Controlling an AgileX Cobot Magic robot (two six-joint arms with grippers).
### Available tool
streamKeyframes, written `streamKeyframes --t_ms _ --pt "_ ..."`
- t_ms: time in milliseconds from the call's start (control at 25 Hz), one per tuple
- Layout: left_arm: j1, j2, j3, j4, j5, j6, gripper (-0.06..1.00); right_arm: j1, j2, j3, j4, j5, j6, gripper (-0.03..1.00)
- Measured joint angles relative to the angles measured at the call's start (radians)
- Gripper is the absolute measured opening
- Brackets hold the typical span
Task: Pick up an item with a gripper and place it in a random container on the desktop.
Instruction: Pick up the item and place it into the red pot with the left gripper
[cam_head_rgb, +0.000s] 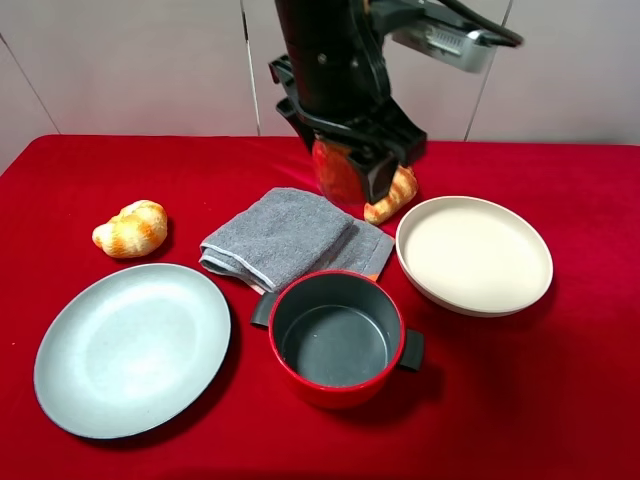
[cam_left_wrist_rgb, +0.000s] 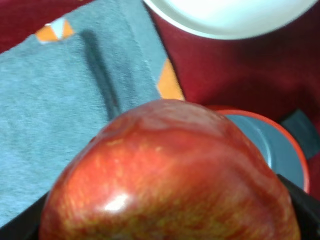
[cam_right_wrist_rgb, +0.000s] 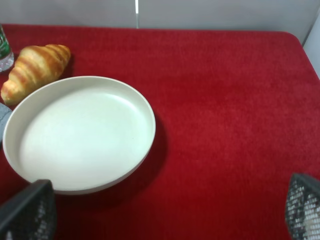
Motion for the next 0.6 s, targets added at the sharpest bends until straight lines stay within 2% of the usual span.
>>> streamKeyframes --t_ms 400,600 --pt "-0.100 -0.001 0.115 0.002 -0.002 -0.033 0.70 0.000 0.000 0.000 0.000 0.000 0.000 0.69" --pt "-0.123 -0.001 0.190 0.002 -0.002 -0.056 0.70 0.000 0.000 0.000 0.000 0.000 0.000 0.69"
